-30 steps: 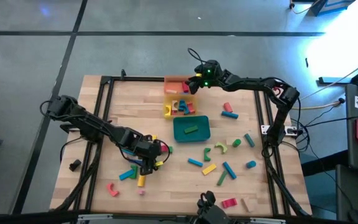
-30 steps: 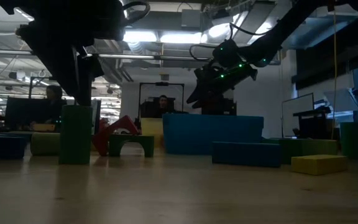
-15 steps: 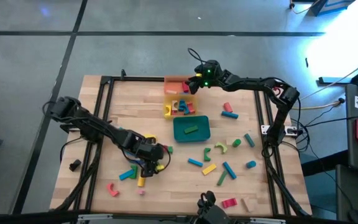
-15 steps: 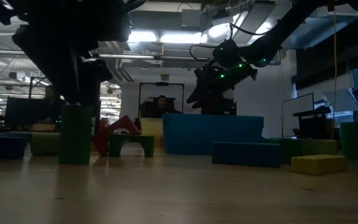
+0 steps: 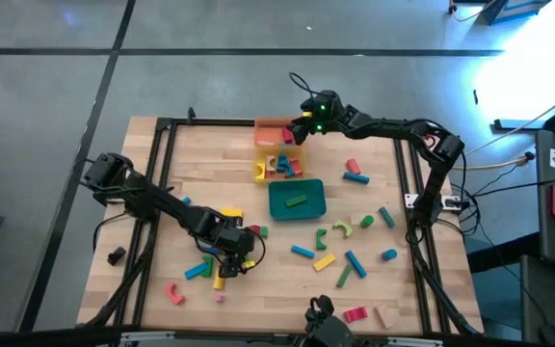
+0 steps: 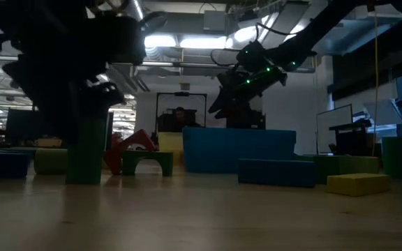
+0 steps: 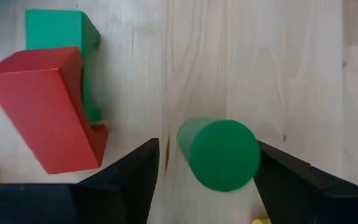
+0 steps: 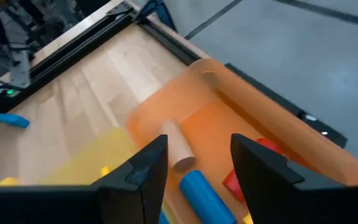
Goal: Sort blocks by size
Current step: Put the green cylinder block into the orange bin, then put the orange cylinder block in the orange bin
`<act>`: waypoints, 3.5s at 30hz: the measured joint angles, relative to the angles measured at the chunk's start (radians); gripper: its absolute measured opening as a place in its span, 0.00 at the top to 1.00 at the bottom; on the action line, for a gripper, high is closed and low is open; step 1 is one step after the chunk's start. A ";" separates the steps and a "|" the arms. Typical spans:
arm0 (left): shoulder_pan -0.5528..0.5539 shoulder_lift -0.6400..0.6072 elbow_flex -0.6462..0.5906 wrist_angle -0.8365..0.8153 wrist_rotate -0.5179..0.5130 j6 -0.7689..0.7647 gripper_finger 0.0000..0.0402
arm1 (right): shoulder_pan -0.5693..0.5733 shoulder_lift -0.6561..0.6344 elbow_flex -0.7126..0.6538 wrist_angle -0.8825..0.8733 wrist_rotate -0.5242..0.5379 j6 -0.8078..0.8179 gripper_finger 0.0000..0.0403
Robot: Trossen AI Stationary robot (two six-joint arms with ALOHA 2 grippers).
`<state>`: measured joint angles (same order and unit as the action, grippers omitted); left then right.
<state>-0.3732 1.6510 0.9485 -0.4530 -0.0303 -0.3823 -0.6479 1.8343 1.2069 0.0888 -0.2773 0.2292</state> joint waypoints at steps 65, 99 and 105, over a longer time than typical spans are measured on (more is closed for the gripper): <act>0.919 0.127 0.160 0.524 -0.234 0.541 0.54 | -0.245 -0.001 0.204 -1.365 0.233 -0.179 0.56; 0.905 -0.106 0.159 0.219 -0.241 0.586 0.58 | -0.031 0.003 -0.057 -0.936 0.318 -0.022 0.66; 0.881 -0.272 0.160 -0.067 -0.223 0.494 0.58 | -0.031 0.002 0.084 -0.945 0.322 -0.058 0.66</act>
<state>0.5076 1.3794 1.1084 -0.5203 -0.2537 0.1120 -0.6785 1.8363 1.2906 -0.8565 0.0448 0.1715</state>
